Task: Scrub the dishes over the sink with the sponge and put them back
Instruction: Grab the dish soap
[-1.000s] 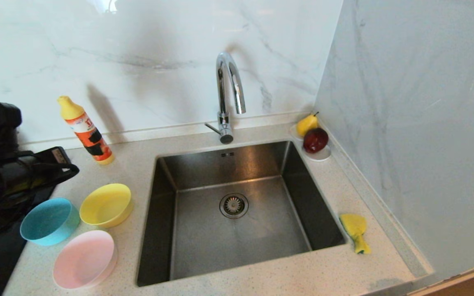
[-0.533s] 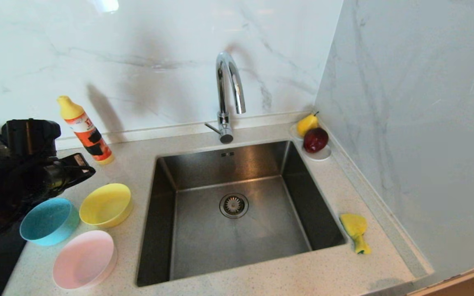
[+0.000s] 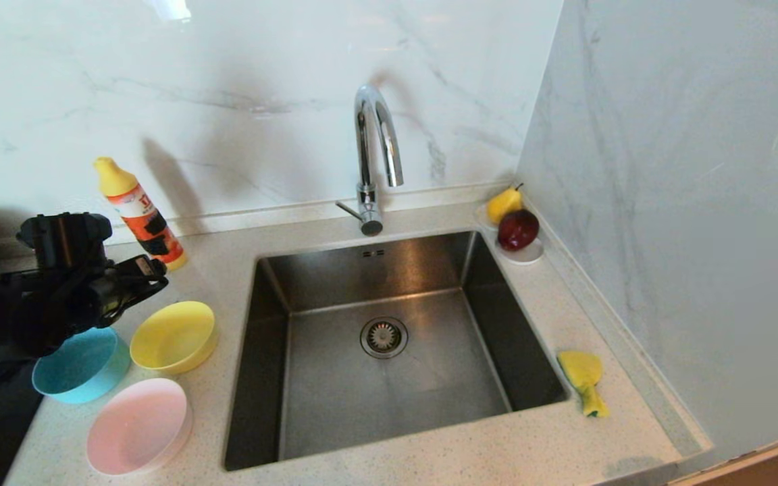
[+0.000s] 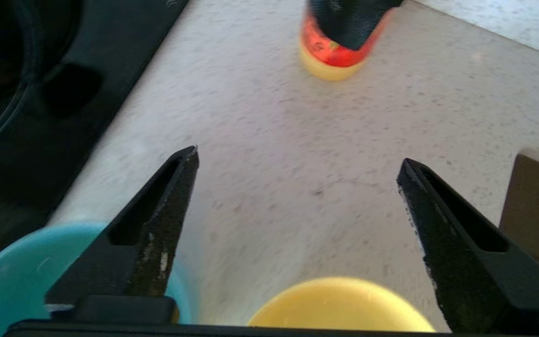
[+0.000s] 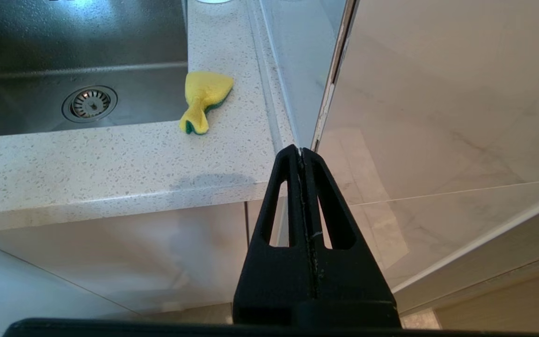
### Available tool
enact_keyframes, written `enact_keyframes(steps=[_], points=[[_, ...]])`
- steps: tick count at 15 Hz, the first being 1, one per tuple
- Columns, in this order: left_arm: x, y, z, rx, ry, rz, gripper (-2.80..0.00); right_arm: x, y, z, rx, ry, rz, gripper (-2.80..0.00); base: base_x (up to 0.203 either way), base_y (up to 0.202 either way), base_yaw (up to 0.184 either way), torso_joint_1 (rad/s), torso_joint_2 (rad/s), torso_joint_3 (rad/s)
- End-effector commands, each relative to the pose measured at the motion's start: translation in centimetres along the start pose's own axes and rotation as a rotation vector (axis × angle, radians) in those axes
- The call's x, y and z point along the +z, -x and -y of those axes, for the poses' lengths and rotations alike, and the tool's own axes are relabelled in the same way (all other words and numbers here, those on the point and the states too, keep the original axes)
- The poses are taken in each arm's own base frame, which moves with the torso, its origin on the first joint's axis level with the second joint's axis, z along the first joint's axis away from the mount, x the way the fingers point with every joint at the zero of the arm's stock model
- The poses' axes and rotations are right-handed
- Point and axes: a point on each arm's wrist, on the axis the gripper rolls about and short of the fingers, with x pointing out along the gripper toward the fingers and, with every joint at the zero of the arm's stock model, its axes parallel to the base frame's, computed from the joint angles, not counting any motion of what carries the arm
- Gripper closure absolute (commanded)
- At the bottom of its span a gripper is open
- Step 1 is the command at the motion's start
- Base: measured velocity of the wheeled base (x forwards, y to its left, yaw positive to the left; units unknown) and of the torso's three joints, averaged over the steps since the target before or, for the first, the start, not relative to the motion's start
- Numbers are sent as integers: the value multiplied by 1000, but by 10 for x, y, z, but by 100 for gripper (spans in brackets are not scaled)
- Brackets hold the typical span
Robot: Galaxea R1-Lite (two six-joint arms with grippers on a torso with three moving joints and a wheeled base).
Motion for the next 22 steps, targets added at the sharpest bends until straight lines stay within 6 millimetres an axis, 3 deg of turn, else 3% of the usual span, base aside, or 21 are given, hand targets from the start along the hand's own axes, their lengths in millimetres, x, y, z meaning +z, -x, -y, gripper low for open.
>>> enact_keyframes(steps=[1,5,12,17,22], points=[[-7,-17,0,-7,-12,21,-280,0,0,0,0,0,-1,0,0,0,0,0,0,0],[7,-34,2,-19,-27,89,-280,0,0,0,1,0,-1,0,0,0,0,0,0,0],[2,-75,-6,-12,-74,97,-280,0,0,0,0,0,-2,0,0,0,0,0,0,0],[13,-93,1,-78,-88,162,-280,0,0,0,1,0,-2,0,0,0,0,0,0,0],[11,-112,5,-84,-94,182,-280,0,0,0,1,0,-1,0,0,0,0,0,0,0]])
